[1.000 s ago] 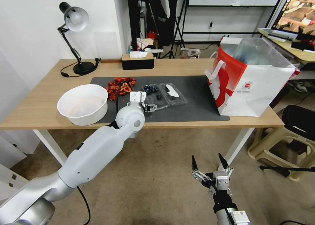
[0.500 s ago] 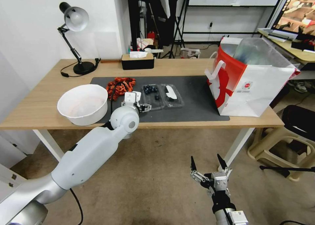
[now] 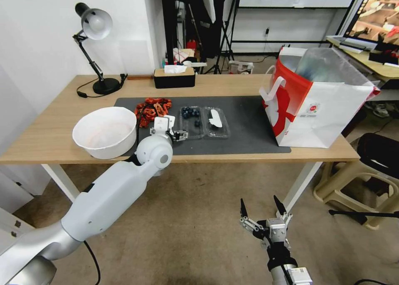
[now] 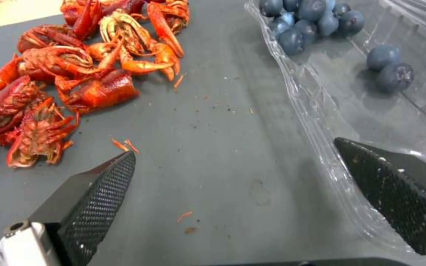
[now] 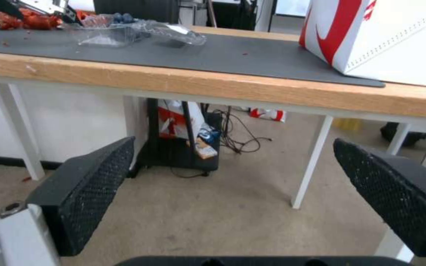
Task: Close the takeout container lid, then place the container into the takeout bag.
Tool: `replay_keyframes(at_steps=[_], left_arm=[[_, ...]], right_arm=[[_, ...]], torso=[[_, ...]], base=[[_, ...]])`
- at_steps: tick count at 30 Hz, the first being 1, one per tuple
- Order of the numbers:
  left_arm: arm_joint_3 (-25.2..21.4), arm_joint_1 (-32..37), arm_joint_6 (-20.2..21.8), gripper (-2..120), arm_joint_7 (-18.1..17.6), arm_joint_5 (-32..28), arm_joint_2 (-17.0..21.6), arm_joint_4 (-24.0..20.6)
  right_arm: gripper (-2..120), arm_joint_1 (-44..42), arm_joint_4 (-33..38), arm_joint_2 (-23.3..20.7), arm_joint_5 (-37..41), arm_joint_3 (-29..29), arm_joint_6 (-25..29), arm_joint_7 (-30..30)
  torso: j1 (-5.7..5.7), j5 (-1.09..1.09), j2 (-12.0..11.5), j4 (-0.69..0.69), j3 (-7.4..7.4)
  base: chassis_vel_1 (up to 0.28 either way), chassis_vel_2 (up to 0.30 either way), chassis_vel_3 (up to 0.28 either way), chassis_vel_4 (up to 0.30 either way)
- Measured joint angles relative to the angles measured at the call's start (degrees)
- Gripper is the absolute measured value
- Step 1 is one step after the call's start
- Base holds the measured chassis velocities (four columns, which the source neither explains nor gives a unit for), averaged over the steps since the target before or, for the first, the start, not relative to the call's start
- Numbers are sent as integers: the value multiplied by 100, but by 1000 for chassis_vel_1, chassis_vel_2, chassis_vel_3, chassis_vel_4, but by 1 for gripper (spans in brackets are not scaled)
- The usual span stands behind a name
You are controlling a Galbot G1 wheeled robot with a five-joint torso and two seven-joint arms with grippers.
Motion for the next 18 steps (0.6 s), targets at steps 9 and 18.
replay_keyframes(at_steps=[9, 18], left_arm=[[-81, 69, -192, 100, 203, 32, 24, -103], [-261, 372, -861, 100, 719, -39, 144, -518]], right_arm=[[100, 8, -14, 0, -14, -13, 3, -6], [100, 20, -15, 0, -37, -48, 3, -10]], torso=[[0, 0, 0, 0, 0], [0, 0, 0, 0, 0]], base=[[0, 0, 0, 0], [0, 0, 0, 0]])
